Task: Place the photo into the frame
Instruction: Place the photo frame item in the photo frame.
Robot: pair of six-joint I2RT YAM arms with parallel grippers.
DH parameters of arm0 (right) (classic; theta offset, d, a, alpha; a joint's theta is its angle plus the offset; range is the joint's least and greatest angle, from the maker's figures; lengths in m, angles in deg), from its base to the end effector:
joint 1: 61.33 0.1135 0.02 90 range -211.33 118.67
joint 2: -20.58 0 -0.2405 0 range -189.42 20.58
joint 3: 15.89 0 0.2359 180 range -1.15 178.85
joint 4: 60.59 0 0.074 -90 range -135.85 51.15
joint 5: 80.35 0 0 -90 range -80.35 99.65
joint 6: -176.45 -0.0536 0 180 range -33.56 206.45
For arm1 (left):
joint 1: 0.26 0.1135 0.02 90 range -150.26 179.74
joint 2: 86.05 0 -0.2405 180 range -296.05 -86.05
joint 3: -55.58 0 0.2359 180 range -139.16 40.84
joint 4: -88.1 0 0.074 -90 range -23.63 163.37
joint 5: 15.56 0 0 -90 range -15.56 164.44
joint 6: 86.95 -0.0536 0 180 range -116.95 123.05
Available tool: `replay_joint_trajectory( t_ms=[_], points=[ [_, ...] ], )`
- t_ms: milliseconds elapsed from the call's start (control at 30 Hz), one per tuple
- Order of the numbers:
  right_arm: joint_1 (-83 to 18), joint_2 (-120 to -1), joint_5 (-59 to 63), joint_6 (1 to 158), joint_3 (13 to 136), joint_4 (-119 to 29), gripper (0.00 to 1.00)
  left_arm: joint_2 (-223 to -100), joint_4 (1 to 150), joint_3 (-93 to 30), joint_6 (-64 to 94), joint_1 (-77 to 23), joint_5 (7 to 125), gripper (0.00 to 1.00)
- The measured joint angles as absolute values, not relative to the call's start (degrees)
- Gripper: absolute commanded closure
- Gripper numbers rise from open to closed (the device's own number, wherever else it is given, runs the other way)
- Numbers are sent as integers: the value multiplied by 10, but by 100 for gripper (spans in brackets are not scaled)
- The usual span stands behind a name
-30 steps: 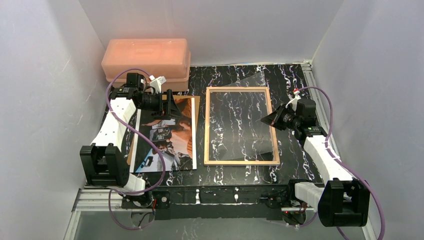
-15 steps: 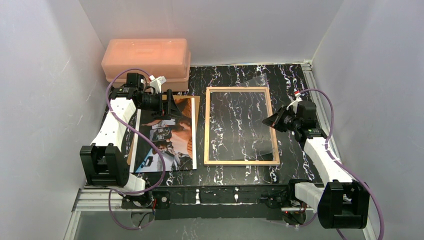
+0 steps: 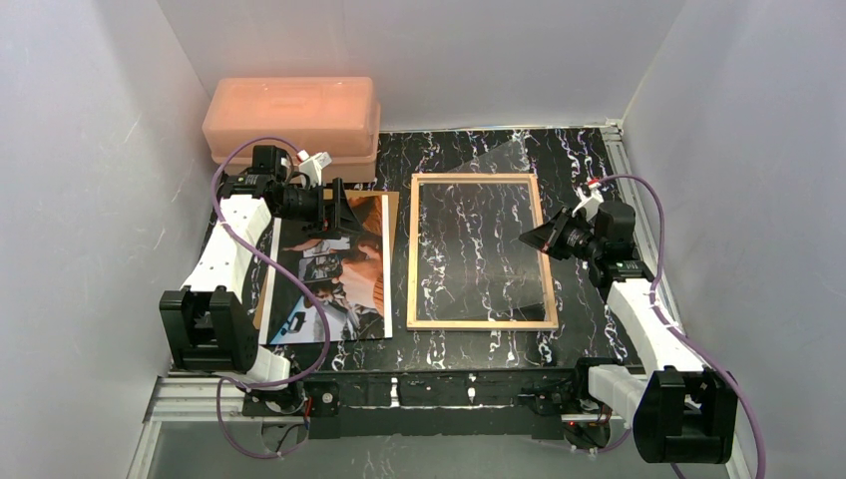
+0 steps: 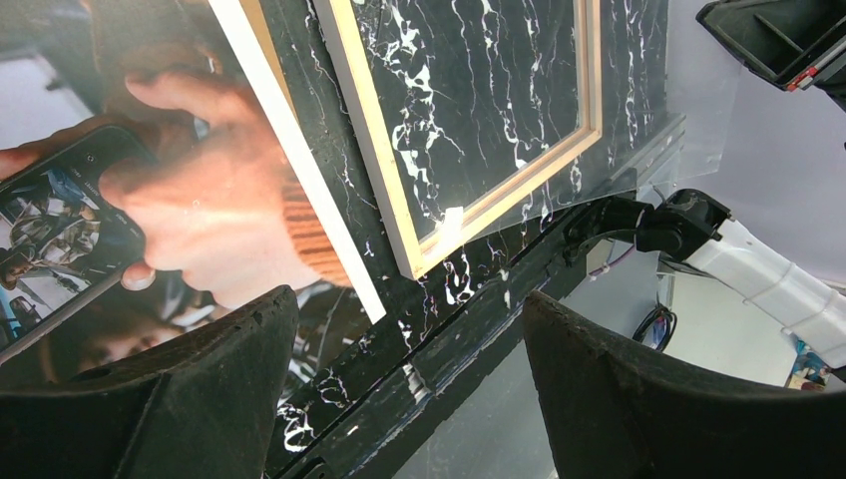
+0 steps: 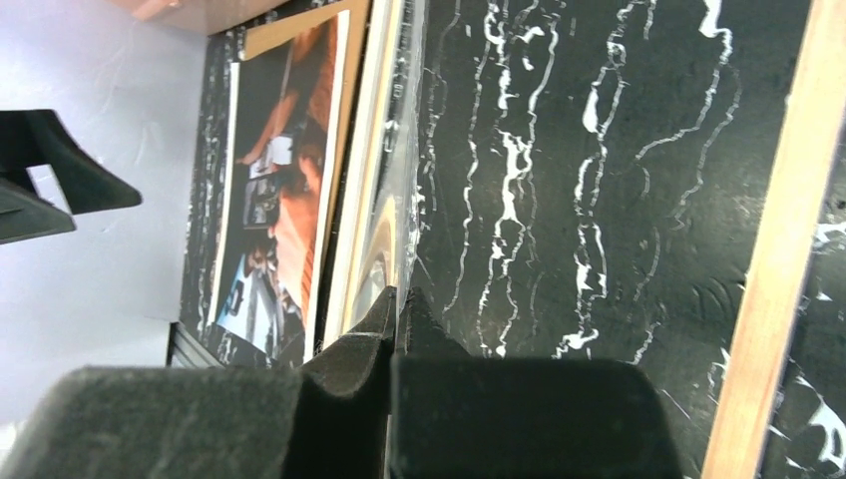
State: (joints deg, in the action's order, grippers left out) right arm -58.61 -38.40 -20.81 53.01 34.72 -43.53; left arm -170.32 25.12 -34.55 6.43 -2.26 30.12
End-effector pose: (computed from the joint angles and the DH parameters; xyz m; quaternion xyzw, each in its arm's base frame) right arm 0.2364 0.0384 0.2337 0.0808 0.8237 0.3711 0.4210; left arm 0.2902 -0.0476 0.2825 0.0960 0.8895 -0.3737 0.2448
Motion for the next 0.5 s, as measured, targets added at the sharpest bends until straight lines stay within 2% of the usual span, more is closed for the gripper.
replay_joint_trajectory(
  t_ms=[500],
  points=[
    [-586, -382, -280, 502, 325, -516, 99, -1715, 251, -346, 64, -23, 301, 21]
  ],
)
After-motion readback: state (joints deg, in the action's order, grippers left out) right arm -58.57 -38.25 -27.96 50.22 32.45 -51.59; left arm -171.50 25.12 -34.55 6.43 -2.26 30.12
